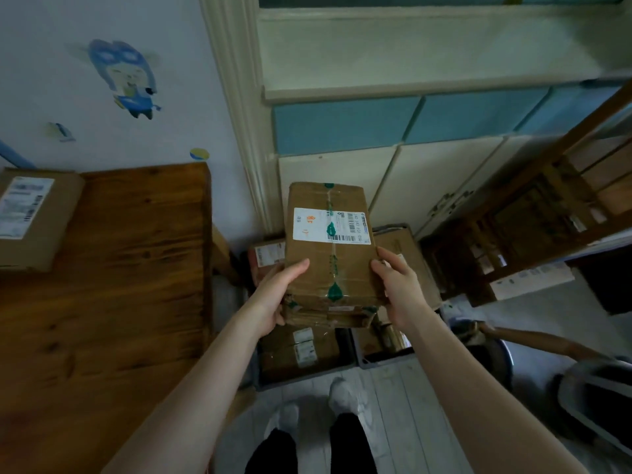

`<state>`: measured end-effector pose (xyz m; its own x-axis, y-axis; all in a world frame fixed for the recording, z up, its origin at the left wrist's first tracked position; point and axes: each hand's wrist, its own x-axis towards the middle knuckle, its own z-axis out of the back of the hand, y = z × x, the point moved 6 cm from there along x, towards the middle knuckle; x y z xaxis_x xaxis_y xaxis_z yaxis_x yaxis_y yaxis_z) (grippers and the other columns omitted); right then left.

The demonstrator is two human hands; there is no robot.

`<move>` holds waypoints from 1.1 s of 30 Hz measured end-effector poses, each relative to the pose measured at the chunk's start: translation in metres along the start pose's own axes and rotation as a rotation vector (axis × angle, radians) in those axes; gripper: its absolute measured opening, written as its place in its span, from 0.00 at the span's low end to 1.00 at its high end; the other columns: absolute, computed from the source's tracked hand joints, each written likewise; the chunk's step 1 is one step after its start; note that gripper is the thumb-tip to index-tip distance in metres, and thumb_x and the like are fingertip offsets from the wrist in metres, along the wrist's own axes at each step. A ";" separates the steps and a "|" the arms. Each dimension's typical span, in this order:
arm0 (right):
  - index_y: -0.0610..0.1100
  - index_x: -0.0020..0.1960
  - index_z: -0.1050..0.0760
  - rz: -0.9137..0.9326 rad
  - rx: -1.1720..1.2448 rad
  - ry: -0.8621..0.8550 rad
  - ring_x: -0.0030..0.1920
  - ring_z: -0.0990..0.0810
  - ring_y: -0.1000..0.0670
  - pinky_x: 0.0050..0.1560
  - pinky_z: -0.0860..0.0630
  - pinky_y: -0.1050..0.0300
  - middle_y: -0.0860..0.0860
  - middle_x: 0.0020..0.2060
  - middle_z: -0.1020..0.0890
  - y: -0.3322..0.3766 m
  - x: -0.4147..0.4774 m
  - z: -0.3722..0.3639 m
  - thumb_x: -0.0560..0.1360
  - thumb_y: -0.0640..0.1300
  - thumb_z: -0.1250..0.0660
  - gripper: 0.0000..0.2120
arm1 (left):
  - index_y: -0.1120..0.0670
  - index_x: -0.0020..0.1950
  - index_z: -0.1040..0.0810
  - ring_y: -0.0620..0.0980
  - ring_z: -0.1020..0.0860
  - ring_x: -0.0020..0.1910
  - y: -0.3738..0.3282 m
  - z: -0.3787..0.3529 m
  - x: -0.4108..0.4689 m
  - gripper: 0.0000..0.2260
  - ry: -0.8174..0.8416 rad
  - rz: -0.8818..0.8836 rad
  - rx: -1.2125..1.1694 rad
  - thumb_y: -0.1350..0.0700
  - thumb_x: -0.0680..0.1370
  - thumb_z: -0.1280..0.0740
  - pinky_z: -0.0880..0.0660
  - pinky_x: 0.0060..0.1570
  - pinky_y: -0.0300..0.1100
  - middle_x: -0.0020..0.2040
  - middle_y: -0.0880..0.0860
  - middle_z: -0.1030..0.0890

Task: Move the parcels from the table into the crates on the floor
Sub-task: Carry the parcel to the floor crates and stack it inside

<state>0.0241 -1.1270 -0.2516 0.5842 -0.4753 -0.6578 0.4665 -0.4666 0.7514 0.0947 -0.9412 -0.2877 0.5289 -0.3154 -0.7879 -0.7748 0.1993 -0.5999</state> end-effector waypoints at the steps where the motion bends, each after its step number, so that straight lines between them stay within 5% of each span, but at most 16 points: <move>1: 0.47 0.69 0.31 -0.018 -0.004 -0.004 0.47 0.21 0.50 0.39 0.23 0.58 0.51 0.49 0.22 0.000 0.010 0.007 0.80 0.38 0.40 0.18 | 0.45 0.65 0.28 0.54 0.23 0.56 0.003 -0.008 0.006 0.25 -0.008 -0.002 -0.007 0.39 0.71 0.30 0.26 0.59 0.58 0.57 0.52 0.20; 5: 0.46 0.69 0.31 -0.046 -0.057 -0.002 0.50 0.21 0.47 0.45 0.22 0.54 0.44 0.58 0.21 0.005 0.047 0.029 0.80 0.39 0.39 0.18 | 0.45 0.65 0.28 0.52 0.22 0.56 0.015 -0.039 0.030 0.24 -0.052 0.004 -0.079 0.41 0.71 0.29 0.26 0.58 0.57 0.57 0.50 0.20; 11: 0.44 0.69 0.33 -0.063 -0.148 0.077 0.53 0.21 0.48 0.56 0.23 0.50 0.46 0.57 0.22 -0.012 0.092 0.050 0.76 0.40 0.33 0.22 | 0.47 0.64 0.27 0.48 0.21 0.51 0.037 -0.068 0.061 0.19 -0.105 0.014 -0.228 0.47 0.74 0.30 0.22 0.48 0.47 0.53 0.49 0.19; 15: 0.41 0.54 0.24 -0.086 -0.214 0.091 0.45 0.19 0.50 0.45 0.22 0.57 0.47 0.47 0.18 -0.039 0.110 0.056 0.74 0.41 0.30 0.10 | 0.44 0.64 0.27 0.51 0.23 0.59 0.065 -0.067 0.083 0.26 -0.172 0.035 -0.274 0.42 0.68 0.27 0.29 0.62 0.58 0.59 0.47 0.20; 18: 0.49 0.48 0.21 -0.086 -0.270 0.126 0.44 0.19 0.54 0.41 0.26 0.63 0.53 0.46 0.18 -0.061 0.127 0.052 0.75 0.44 0.30 0.03 | 0.45 0.68 0.30 0.51 0.24 0.61 0.091 -0.061 0.097 0.32 -0.236 0.055 -0.394 0.42 0.67 0.26 0.31 0.64 0.59 0.61 0.46 0.22; 22: 0.45 0.62 0.26 -0.183 -0.405 0.201 0.44 0.21 0.56 0.42 0.23 0.60 0.54 0.48 0.20 -0.103 0.156 0.033 0.73 0.49 0.29 0.20 | 0.50 0.71 0.35 0.52 0.21 0.56 0.134 -0.053 0.115 0.29 -0.337 0.031 -0.508 0.49 0.73 0.29 0.24 0.59 0.54 0.61 0.51 0.22; 26: 0.48 0.58 0.30 -0.289 -0.465 0.246 0.47 0.18 0.49 0.50 0.20 0.51 0.49 0.49 0.19 -0.151 0.186 0.022 0.67 0.45 0.23 0.23 | 0.51 0.73 0.36 0.53 0.22 0.57 0.178 -0.040 0.133 0.29 -0.421 0.088 -0.476 0.48 0.74 0.30 0.24 0.58 0.52 0.64 0.52 0.23; 30: 0.43 0.61 0.27 -0.298 -0.543 0.315 0.49 0.18 0.46 0.54 0.21 0.50 0.46 0.52 0.18 -0.179 0.213 0.013 0.66 0.43 0.23 0.26 | 0.52 0.68 0.35 0.49 0.23 0.53 0.209 -0.032 0.153 0.26 -0.376 0.200 -0.474 0.48 0.74 0.30 0.26 0.42 0.41 0.60 0.50 0.24; 33: 0.44 0.62 0.26 -0.277 -0.629 0.392 0.46 0.18 0.50 0.44 0.21 0.58 0.47 0.51 0.18 -0.198 0.233 0.001 0.66 0.42 0.23 0.26 | 0.54 0.70 0.37 0.54 0.26 0.61 0.228 -0.028 0.171 0.40 -0.370 0.268 -0.545 0.42 0.64 0.24 0.26 0.57 0.57 0.65 0.52 0.26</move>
<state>0.0671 -1.1462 -0.5537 0.5284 -0.0513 -0.8475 0.8490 0.0357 0.5272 -0.0016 -0.9758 -0.5549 0.3036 0.0347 -0.9522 -0.9066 -0.2968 -0.2999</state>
